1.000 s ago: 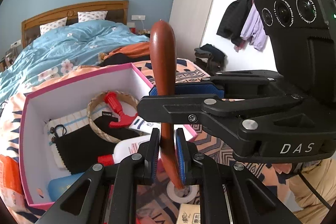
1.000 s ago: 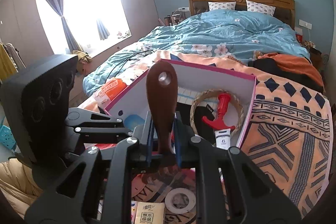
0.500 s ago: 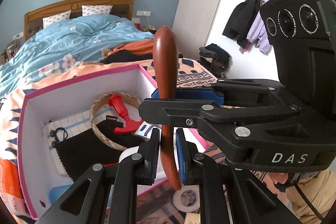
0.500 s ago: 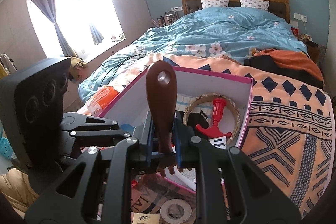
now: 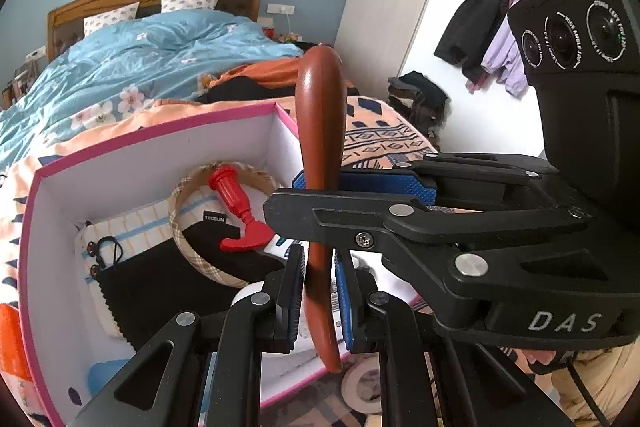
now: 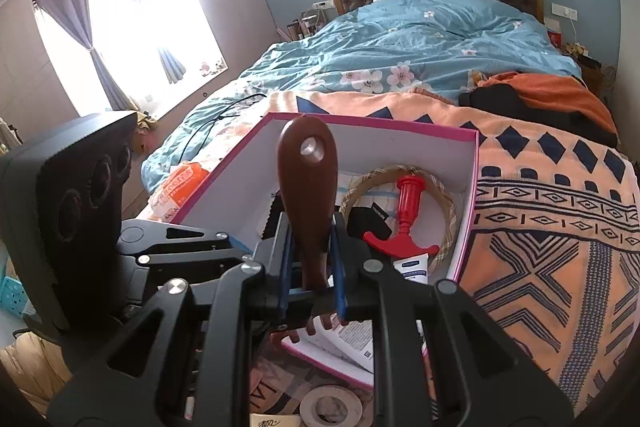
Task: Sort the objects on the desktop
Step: 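Carry the brown-handled tool with the right gripper toward the pink box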
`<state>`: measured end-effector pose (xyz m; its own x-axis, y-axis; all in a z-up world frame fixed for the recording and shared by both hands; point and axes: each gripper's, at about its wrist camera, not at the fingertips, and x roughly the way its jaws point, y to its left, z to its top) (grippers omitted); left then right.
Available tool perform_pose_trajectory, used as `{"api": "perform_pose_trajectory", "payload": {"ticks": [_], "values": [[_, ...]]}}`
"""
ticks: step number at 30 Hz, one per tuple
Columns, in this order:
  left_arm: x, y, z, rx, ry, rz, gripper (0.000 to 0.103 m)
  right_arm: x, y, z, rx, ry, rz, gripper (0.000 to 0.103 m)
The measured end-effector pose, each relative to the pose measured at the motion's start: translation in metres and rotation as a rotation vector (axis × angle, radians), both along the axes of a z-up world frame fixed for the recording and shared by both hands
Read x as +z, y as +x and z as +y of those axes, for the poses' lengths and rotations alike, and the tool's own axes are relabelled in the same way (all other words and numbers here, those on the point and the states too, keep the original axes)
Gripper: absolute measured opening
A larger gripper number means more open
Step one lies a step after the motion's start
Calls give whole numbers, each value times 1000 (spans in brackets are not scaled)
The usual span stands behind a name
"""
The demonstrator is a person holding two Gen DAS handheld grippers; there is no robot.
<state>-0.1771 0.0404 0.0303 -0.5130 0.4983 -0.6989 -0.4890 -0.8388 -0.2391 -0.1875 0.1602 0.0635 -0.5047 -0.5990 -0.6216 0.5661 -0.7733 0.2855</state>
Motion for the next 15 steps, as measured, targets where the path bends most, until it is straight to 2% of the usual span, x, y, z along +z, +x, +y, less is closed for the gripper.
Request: {"api": "perform_pose_trajectory", "payload": {"ticks": [8, 15], "values": [[-5, -9, 5, 2, -15, -17, 14, -5, -10, -1, -23, 8, -13, 19], [-11, -20, 8, 10, -30, -42, 14, -15, -24, 3, -48, -6, -59, 19]]}}
